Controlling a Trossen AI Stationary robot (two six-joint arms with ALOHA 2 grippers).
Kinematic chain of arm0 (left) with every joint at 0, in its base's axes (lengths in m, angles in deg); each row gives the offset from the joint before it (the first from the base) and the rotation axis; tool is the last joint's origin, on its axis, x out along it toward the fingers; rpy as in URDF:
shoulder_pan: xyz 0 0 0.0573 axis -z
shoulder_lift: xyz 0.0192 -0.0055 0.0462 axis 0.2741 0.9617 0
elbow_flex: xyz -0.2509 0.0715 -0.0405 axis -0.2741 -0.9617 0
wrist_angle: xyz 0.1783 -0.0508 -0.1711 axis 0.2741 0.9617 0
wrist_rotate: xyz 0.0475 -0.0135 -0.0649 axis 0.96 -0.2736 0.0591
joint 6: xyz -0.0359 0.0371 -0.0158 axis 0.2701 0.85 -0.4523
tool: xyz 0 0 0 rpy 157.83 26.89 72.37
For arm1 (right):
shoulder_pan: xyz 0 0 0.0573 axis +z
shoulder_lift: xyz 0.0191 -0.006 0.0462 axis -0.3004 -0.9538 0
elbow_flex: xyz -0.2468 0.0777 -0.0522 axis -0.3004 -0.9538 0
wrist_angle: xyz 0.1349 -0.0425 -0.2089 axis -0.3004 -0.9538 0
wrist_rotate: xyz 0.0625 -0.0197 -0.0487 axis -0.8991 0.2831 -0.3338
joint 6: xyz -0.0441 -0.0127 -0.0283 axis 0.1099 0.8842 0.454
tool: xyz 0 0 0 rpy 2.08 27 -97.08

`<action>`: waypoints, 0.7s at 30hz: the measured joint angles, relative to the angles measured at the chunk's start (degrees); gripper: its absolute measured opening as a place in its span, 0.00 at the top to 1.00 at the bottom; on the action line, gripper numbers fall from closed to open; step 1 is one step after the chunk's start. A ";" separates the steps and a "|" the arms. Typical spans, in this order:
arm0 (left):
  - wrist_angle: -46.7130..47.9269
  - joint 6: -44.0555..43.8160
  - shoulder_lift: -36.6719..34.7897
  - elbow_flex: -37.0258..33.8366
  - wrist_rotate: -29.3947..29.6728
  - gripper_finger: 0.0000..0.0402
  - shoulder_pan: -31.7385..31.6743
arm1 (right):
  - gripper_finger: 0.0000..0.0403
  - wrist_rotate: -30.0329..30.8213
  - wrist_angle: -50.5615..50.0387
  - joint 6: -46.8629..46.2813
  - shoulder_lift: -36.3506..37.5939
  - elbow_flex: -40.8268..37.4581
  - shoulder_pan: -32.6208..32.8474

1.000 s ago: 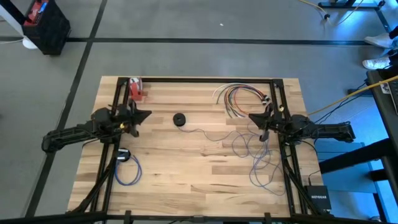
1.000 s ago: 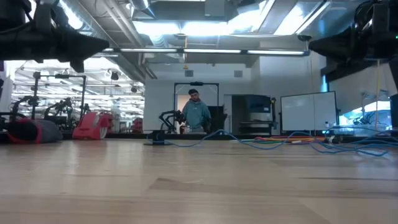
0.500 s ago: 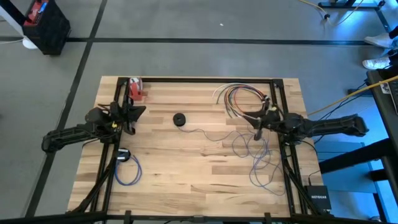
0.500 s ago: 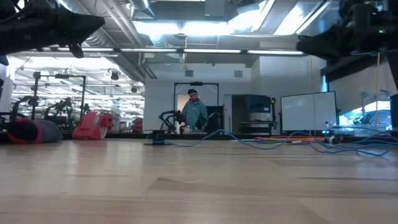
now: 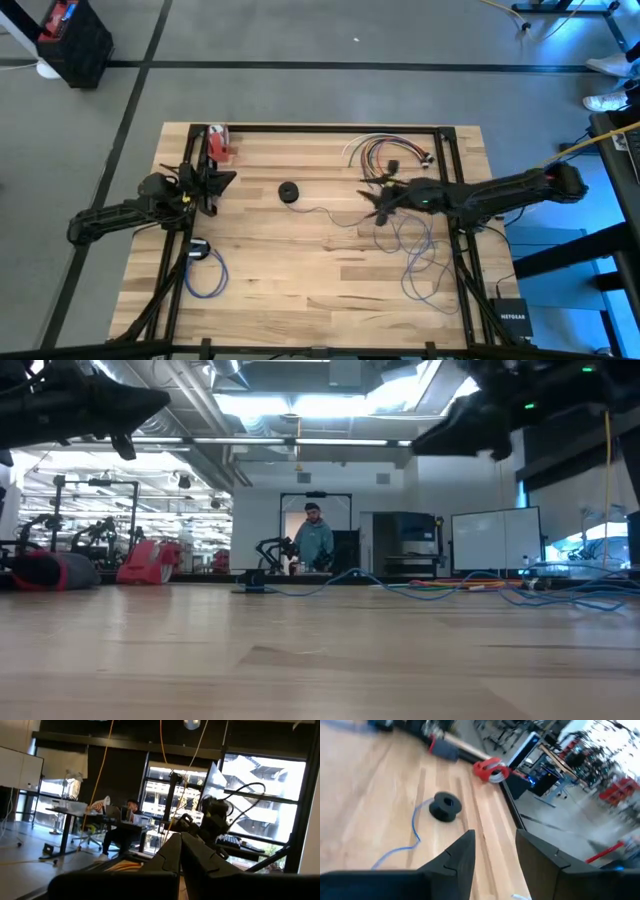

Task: Coil cords
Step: Coil the blue cable wire on the black spool

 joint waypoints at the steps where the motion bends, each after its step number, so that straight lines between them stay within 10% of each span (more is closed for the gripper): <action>1: -0.04 -0.04 0.00 0.00 0.00 0.99 0.00 | 0.64 -0.01 -0.01 1.92 -2.74 1.54 0.00; 21: -0.04 -2.05 0.00 0.02 0.00 0.99 0.00 | 0.65 -0.04 -0.25 15.53 -47.76 31.55 -0.90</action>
